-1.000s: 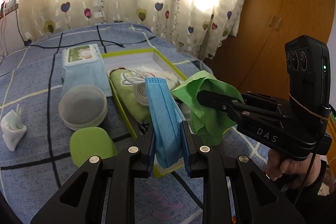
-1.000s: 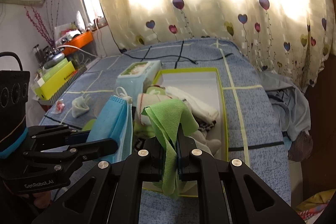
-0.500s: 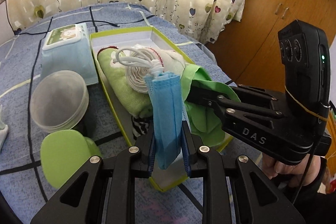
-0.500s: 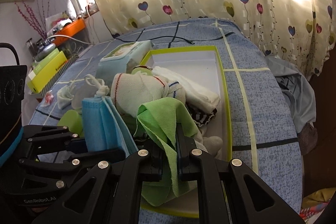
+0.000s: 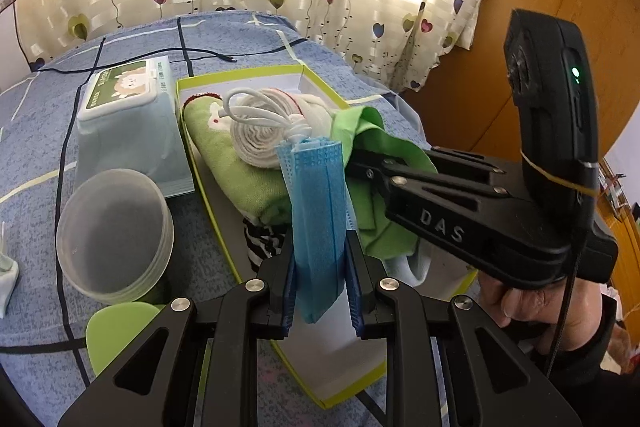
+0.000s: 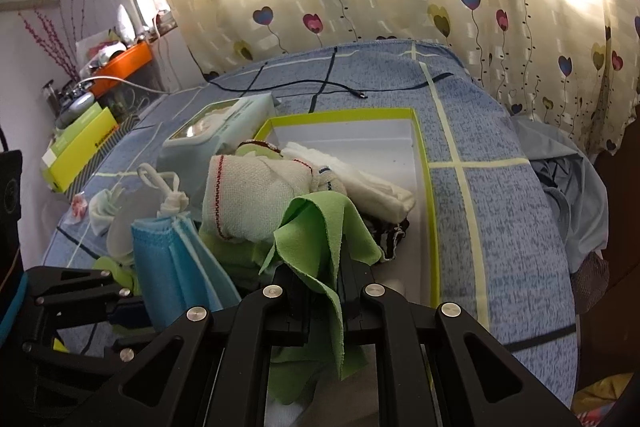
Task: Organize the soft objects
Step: 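Lower both masks into the box and open both grippers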
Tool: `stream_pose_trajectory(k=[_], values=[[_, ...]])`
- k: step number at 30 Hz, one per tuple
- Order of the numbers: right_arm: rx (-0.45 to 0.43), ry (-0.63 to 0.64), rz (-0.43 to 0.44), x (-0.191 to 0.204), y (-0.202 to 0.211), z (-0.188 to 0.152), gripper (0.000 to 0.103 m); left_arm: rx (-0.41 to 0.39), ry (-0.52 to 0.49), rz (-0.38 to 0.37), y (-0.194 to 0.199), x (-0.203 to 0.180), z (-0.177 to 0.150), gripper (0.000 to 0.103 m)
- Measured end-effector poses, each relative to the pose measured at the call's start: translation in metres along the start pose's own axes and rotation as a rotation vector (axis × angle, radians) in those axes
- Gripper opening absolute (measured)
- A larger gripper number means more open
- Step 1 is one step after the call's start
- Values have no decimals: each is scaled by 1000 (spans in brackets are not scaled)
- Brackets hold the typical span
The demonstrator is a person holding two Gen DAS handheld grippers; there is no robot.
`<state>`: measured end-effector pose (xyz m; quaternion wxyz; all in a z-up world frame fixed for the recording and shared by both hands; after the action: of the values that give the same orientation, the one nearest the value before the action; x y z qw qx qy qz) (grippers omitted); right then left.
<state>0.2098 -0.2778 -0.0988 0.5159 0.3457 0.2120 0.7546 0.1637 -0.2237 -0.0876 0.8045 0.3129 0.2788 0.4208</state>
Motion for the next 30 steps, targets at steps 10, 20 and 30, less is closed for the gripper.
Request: stream_pose_trajectory(k=[10, 20, 30], values=[[-73, 24, -3, 3, 34, 4, 47, -14, 11, -32, 3, -3, 3, 24], [-81, 26, -21, -2, 67, -24, 47, -71, 2, -34, 22, -7, 10, 27], [-88, 22, -23, 0, 77, -34, 46, -84, -10, -37, 29, -10, 6, 45]])
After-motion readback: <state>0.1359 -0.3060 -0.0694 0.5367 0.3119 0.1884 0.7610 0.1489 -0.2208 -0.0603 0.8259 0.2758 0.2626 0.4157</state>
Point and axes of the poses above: each gripper's, at about its wrist camera, not at the fingertips, and y roughly against the way its jaws point, x to its left, z to its top, the point moved 9 cm from there along -y, roughly the way its jaws point, and after that the axes turned 7 degrees about -y, right-handed, at the moved point
